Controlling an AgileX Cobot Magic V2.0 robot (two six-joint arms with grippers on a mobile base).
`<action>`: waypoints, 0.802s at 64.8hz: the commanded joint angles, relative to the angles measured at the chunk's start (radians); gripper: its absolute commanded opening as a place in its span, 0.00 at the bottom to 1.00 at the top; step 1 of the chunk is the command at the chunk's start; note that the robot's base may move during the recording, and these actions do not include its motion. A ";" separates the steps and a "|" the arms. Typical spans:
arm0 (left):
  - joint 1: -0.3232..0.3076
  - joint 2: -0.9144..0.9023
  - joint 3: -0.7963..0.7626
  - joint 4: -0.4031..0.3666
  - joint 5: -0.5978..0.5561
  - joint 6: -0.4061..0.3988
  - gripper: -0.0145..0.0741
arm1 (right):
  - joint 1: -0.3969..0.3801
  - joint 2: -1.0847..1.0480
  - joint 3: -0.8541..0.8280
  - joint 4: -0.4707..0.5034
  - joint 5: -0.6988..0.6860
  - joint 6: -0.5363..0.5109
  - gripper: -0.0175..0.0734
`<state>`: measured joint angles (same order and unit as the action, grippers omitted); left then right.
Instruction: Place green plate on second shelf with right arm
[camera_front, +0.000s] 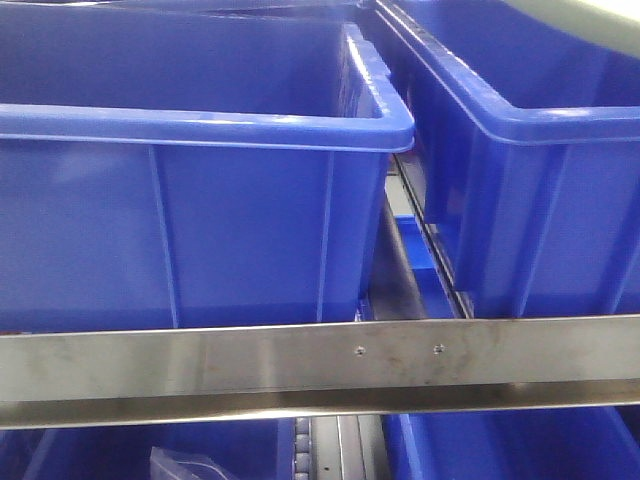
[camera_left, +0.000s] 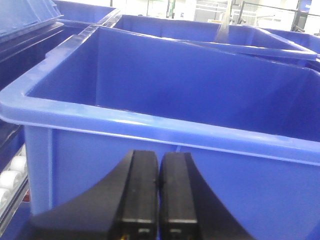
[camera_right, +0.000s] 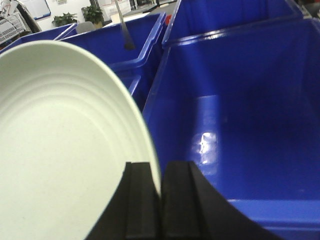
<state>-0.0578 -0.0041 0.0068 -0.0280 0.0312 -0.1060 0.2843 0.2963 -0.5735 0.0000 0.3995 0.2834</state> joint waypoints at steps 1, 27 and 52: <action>-0.006 -0.018 0.041 -0.008 -0.089 -0.003 0.31 | -0.005 0.024 -0.034 -0.058 -0.145 0.003 0.24; -0.006 -0.018 0.041 -0.008 -0.089 -0.003 0.31 | -0.011 0.251 -0.034 -0.143 -0.376 0.012 0.25; -0.006 -0.018 0.041 -0.008 -0.089 -0.003 0.31 | -0.351 0.532 -0.060 0.225 -0.808 0.029 0.25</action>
<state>-0.0578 -0.0041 0.0068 -0.0280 0.0312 -0.1060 -0.0080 0.8097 -0.5785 0.1962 -0.2462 0.3041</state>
